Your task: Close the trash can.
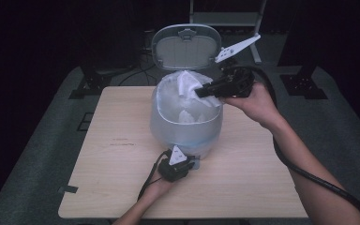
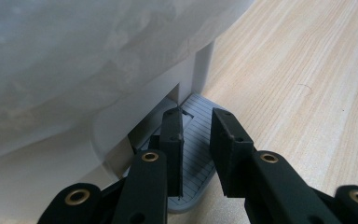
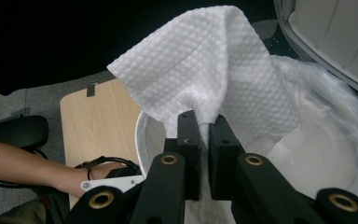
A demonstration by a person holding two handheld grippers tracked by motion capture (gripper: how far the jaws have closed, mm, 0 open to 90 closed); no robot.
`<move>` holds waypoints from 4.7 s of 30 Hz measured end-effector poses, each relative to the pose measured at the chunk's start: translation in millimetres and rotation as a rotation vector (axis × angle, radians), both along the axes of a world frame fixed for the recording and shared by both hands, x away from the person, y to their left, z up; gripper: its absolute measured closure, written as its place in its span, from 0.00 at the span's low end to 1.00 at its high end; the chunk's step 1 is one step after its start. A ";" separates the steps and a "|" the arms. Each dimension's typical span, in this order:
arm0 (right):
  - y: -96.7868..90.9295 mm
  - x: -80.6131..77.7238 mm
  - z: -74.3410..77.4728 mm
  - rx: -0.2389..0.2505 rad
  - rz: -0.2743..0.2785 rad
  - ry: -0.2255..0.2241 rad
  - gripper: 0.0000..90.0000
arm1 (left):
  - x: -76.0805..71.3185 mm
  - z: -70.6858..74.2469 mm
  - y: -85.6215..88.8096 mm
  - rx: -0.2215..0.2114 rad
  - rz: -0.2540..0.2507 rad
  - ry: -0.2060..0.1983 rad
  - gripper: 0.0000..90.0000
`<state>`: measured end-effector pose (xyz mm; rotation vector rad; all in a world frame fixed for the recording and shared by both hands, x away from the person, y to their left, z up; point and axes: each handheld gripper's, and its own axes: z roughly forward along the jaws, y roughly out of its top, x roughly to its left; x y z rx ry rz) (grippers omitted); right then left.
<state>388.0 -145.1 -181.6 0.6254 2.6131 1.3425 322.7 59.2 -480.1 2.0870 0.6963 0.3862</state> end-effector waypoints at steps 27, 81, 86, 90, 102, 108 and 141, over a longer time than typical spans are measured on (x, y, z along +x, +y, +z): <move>38.9 25.1 -18.3 -0.051 0.010 0.025 0.89 | 0.3 0.2 0.4 0.002 -0.001 0.003 0.83; -54.3 1.1 -32.1 0.046 -0.116 0.030 0.71 | 0.6 0.0 0.5 -0.006 -0.014 0.005 0.79; -64.7 -4.2 -37.5 0.056 -0.122 0.029 0.67 | -0.1 0.2 0.5 0.002 -0.023 -0.003 0.77; -80.0 -12.7 -45.7 0.070 -0.136 0.033 0.67 | 0.0 0.3 0.7 -0.008 -0.030 0.003 0.75; -125.6 -37.5 -67.8 0.083 -0.189 0.024 0.64 | -6.7 12.2 -1.5 -0.013 -0.052 -0.030 0.63; -137.8 -45.0 -88.1 0.072 -0.214 0.043 0.61 | -17.8 20.0 -5.2 0.008 -0.069 -0.048 0.57; -167.1 -74.2 -170.5 0.097 -0.330 0.060 0.48 | -28.9 49.3 93.3 -0.009 0.119 -0.061 0.38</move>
